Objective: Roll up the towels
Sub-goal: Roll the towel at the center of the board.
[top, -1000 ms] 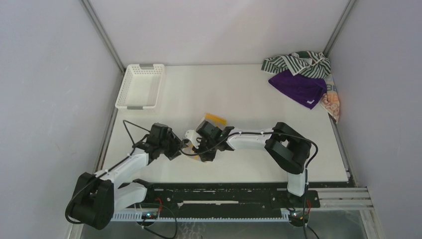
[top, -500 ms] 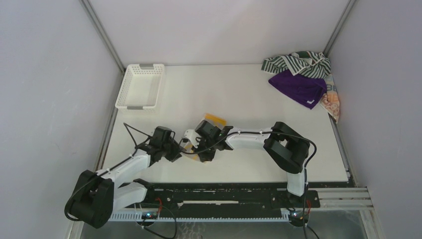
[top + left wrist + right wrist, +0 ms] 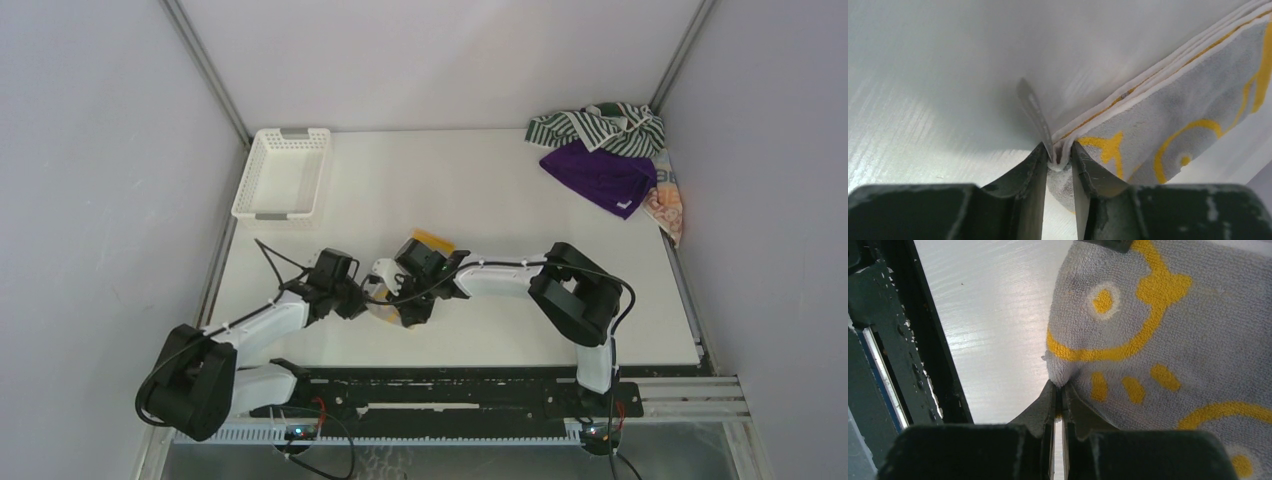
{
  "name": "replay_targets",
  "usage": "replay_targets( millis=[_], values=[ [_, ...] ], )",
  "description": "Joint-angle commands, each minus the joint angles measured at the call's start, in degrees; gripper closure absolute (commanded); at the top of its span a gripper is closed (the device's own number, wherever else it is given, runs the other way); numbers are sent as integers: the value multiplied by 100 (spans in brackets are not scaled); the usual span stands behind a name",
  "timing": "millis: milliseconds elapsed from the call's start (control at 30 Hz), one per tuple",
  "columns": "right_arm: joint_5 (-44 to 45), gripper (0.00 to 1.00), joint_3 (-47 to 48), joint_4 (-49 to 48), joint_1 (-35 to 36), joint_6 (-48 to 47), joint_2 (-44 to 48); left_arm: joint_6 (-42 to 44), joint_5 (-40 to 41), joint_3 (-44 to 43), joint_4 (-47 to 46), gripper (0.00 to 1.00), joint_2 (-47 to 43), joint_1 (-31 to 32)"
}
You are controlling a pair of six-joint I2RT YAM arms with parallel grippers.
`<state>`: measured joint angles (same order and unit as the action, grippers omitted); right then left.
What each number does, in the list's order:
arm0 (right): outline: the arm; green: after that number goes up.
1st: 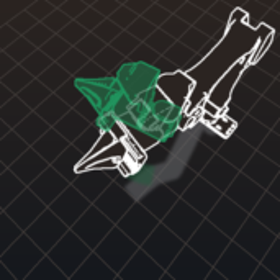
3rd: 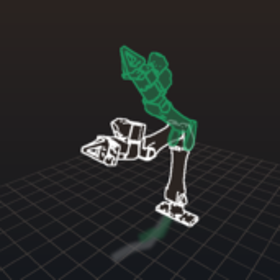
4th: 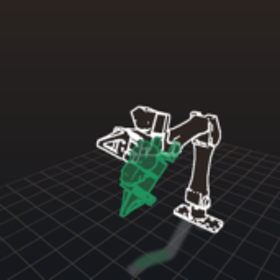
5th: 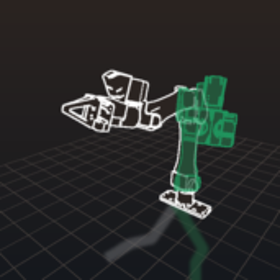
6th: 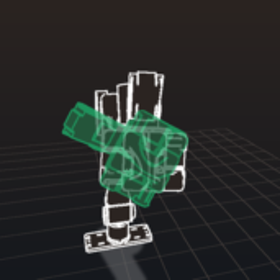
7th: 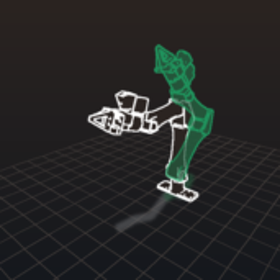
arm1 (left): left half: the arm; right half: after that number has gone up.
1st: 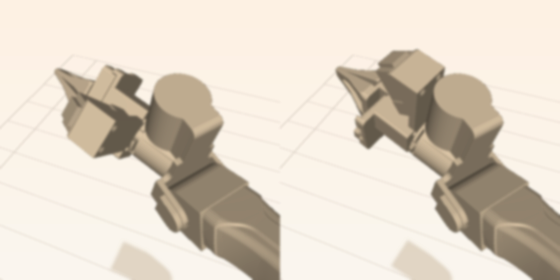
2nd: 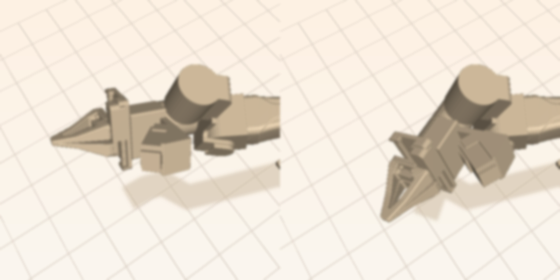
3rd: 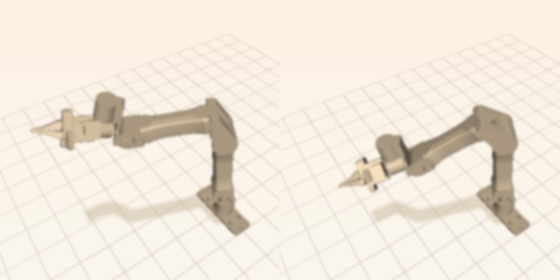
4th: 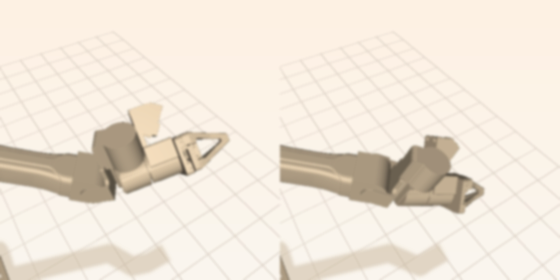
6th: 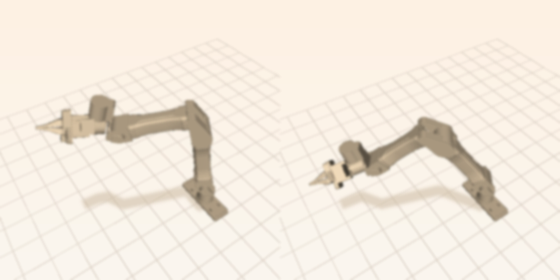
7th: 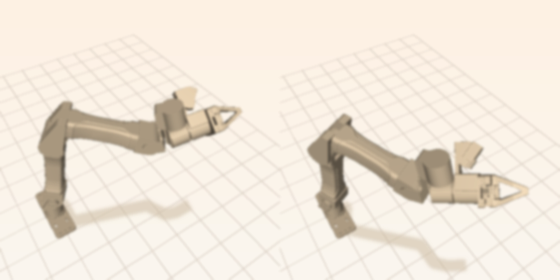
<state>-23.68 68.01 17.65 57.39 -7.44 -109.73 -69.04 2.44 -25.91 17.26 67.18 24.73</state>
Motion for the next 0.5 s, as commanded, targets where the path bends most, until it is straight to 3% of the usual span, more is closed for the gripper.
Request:
replay_targets(
  millis=[0, 67, 200, 467],
  values=[
    [-354, 100, 142, -45, -80, 162, -31, -65, 168, -274, 310, 77, 178, 55],
    [-452, 100, 143, -74, -128, 217, -16, -74, 204, -307, 390, 84, 141, 58],
    [-726, 100, 143, -106, -253, 339, 31, -21, 399, -518, 718, 89, -168, 61],
    [-2047, 100, 109, -414, -793, 1025, -87, 545, 776, -1569, 1725, 87, 90, 59]
  ],
)
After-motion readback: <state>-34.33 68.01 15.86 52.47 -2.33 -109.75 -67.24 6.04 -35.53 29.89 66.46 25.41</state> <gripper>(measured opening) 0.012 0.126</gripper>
